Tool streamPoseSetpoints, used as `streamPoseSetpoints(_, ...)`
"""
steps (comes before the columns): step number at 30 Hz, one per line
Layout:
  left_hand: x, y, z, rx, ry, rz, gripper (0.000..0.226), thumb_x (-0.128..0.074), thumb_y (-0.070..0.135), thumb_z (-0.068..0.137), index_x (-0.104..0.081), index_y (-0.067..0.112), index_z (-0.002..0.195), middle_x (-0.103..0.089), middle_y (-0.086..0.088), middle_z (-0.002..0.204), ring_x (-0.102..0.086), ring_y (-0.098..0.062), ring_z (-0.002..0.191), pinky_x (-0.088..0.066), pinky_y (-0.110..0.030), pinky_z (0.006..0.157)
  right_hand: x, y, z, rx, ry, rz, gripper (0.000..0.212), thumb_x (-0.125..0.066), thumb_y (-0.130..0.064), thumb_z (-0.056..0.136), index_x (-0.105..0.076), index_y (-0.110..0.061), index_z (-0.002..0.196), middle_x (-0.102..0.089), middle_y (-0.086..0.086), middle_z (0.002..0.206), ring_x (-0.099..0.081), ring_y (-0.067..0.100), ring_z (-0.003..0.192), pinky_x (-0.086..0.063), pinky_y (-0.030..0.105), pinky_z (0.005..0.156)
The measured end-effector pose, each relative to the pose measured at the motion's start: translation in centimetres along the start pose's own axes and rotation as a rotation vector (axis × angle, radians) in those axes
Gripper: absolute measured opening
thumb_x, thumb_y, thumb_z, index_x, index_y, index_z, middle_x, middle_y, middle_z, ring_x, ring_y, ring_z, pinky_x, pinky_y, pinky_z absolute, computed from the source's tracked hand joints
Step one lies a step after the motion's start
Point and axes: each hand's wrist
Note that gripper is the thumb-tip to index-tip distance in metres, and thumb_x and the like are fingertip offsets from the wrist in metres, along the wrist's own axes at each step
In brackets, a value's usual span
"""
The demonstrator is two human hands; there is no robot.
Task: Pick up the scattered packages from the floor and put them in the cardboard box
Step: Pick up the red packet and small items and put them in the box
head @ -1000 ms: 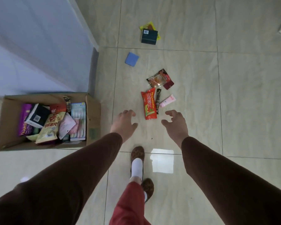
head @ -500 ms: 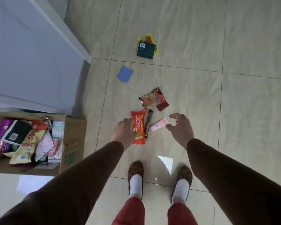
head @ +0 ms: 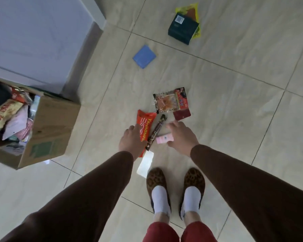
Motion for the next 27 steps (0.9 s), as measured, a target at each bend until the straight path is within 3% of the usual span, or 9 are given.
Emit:
streamPoseSetpoints(5,-4.6,-1.7,4.8,0.055,0.032,-0.025,0.071,-0.071,0.030,0.081,-0.037,0.015,0.141,-0.053,-0.010,0.127,-0.053,-0.032,0.116,-0.051,-0.048,0.093,-4.6,1.8,6.3,0.252,-0.059,-0.423,0.083,-0.073,-0.023,0.086,-0.029,-0.018,0.156,-0.028,0.005,0.162,-0.021,0.027,0.154,-0.021,0.045,0.124)
streamPoseSetpoints(8,-6.5,-2.8,6.8,0.090,0.035,-0.026,0.094,-0.076,0.043,0.077,-0.025,0.016,0.150,-0.049,-0.010,0.132,-0.051,-0.031,0.119,-0.049,-0.047,0.096,-6.5,2.8,8.7,0.359,-0.043,-0.620,0.073,-0.061,-0.017,0.091,-0.028,-0.018,0.156,-0.032,0.007,0.159,-0.020,0.028,0.153,-0.010,0.048,0.127)
streamPoseSetpoints(11,-8.1,-3.6,8.0,0.128,0.043,-0.040,0.108,-0.078,0.049,0.074,-0.014,0.019,0.155,-0.047,-0.011,0.132,-0.050,-0.033,0.119,-0.049,-0.049,0.094,-7.9,3.7,9.8,0.410,-0.010,-0.705,0.057,-0.056,-0.017,0.090,-0.043,-0.017,0.146,-0.050,0.008,0.138,-0.044,0.032,0.132,-0.029,0.047,0.118)
streamPoseSetpoints(13,-8.7,-3.9,8.3,0.136,0.065,-0.074,0.104,-0.076,0.046,0.077,-0.012,0.020,0.155,-0.047,-0.012,0.130,-0.051,-0.034,0.118,-0.049,-0.049,0.092,-8.5,4.2,9.7,0.408,-0.030,-0.692,0.047,-0.050,-0.016,0.091,-0.050,-0.015,0.138,-0.055,0.008,0.129,-0.051,0.031,0.120,-0.037,0.043,0.107)
streamPoseSetpoints(15,-8.7,-3.9,8.3,0.134,0.075,-0.116,0.096,-0.073,0.040,0.081,-0.012,0.021,0.154,-0.049,-0.012,0.128,-0.052,-0.034,0.116,-0.049,-0.048,0.090,-8.8,4.7,9.0,0.352,-0.061,-0.640,0.046,-0.043,-0.010,0.091,-0.050,-0.015,0.136,-0.056,0.008,0.131,-0.052,0.031,0.121,-0.040,0.041,0.103)
streamPoseSetpoints(19,-7.2,-3.3,6.9,0.098,0.085,-0.146,0.093,-0.072,0.032,0.081,-0.013,0.024,0.152,-0.051,-0.011,0.128,-0.054,-0.033,0.114,-0.050,-0.047,0.088,-7.5,5.0,6.4,0.155,-0.091,-0.465,0.046,-0.059,-0.008,0.086,-0.054,-0.016,0.132,-0.060,0.007,0.125,-0.054,0.029,0.119,-0.043,0.039,0.100)
streamPoseSetpoints(27,2.3,-3.1,-1.8,0.228,0.136,-0.374,0.103,-0.080,0.031,0.077,-0.008,0.036,0.151,-0.052,-0.009,0.134,-0.058,-0.032,0.114,-0.052,-0.049,0.093,2.7,-1.3,-1.1,-0.016,-0.046,-0.346,0.041,-0.066,-0.014,0.086,-0.049,-0.017,0.123,-0.062,0.005,0.116,-0.059,0.027,0.107,-0.047,0.039,0.089)
Point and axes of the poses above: each hand's wrist, its own z-axis towards the middle knuckle, its own x-axis out of the back of the hand, y = z × x
